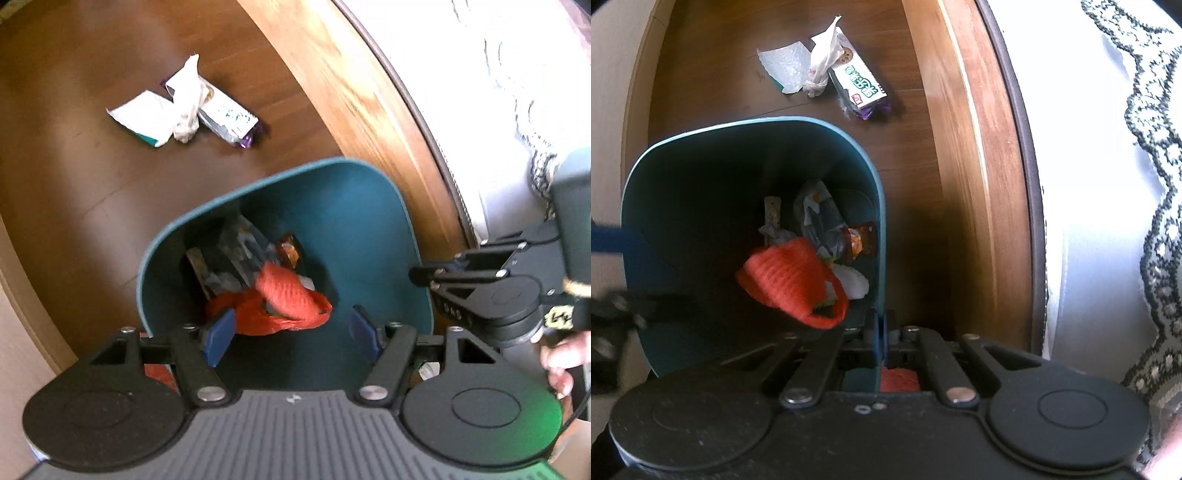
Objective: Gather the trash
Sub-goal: 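Open the left tool over the teal bin to drop the net, then lower the left tool onto the white tissue and grasp it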
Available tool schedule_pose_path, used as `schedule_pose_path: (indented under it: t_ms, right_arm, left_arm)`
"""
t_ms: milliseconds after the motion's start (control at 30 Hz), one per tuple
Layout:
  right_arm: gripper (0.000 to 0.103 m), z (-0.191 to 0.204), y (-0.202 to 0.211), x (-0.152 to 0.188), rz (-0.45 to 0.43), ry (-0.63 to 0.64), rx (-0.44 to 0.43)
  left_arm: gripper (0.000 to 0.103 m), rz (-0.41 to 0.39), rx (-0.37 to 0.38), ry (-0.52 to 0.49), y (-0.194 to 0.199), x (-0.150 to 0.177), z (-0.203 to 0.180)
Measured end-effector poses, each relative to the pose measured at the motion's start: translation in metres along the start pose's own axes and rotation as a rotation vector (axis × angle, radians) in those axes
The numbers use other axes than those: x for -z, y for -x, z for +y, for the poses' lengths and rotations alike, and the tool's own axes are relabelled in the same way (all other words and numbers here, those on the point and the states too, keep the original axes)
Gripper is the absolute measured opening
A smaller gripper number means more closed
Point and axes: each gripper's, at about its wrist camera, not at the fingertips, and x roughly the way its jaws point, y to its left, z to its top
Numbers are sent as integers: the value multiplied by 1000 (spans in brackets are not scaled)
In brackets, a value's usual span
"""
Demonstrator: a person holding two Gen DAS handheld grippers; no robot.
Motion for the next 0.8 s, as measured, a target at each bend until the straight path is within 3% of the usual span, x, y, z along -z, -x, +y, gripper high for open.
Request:
schedule_pose_path:
  t_ms: [233,433,667,800]
  right_arm:
    - [2,0,-2,-1,10,-2,4]
    - [2,-3,-7,-5,14,0,12]
    - [2,-14,-12,-3,3,13,-34]
    - [11,-18,-20,-2,-6,39,-83]
  left_arm:
    - [67,-102,-16,34,37,-25,20]
    - [67,-243,-130,49,56,-64,41]
    - [69,-285,-194,121,23,-115,77]
    - [69,-272,-244,149,-15,-141,93]
